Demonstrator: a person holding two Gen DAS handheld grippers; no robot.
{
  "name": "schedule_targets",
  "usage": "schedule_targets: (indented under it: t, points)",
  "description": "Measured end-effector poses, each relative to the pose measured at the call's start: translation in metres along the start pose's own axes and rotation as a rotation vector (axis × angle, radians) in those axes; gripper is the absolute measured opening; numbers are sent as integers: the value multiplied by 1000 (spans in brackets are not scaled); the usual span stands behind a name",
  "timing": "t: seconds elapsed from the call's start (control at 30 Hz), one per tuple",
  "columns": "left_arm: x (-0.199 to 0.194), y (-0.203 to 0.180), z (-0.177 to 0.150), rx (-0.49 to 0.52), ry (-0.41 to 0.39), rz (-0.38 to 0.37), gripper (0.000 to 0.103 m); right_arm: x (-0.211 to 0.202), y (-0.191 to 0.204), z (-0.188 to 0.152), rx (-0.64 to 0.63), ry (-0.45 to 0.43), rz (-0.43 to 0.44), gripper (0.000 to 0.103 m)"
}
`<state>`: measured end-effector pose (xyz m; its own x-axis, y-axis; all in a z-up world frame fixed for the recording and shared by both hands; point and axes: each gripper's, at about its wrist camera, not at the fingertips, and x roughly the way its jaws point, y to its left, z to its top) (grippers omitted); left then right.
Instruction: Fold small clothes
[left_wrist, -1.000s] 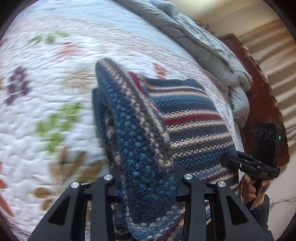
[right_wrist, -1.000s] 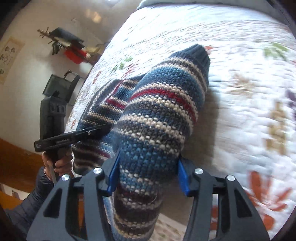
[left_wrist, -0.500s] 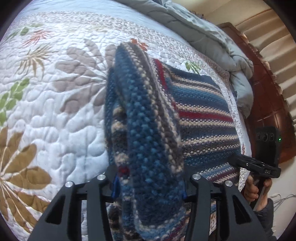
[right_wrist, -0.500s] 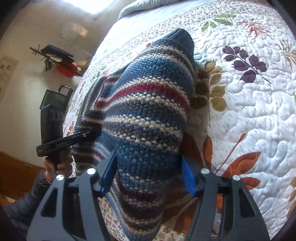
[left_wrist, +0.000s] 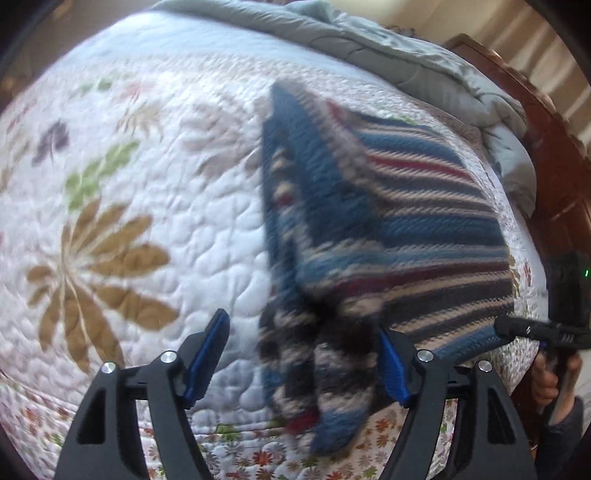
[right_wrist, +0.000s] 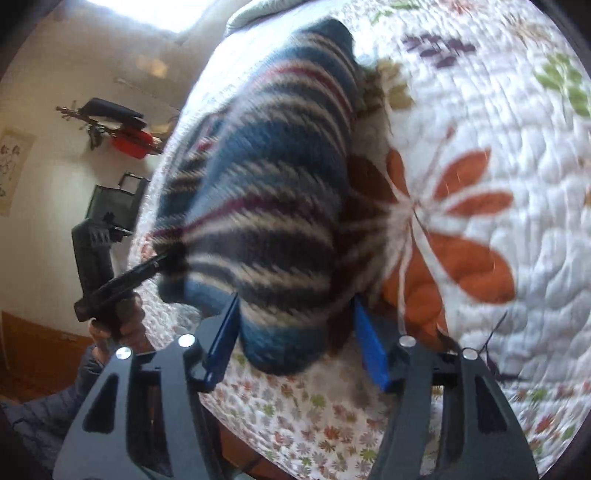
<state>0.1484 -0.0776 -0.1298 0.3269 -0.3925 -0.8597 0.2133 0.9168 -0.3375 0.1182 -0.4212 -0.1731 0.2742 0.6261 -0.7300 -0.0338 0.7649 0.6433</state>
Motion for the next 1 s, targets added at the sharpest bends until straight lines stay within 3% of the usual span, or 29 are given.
schedule_targets:
  t: [0.13,0.27,0.37,0.43,0.53,0.77,1.0]
  points:
    - [4,25,-11,-75,16,-40,79,9,-6,-2,11,6,-38,53]
    - [-21,16,-20,-72,-22,10,78,-4,15,-11,-20,-37,-116,57]
    - [-42,-3,-23,-49,-75,98,81,-26,44,-26,-58,-116,-249,65]
    - [-58,-13,-27,-41,-104,156,87,-38,61,-39,-73,-171,-313,83]
    - [-75,-26,-34,-35,-118,195,89,-50,72,-54,-73,-214,-343,90]
    - [-92,-54,-44,30,-120,305,91,-53,103,-75,-82,-225,-436,91]
    - [-115,-65,-58,25,-153,329,92,-57,130,-90,-114,-251,-465,91]
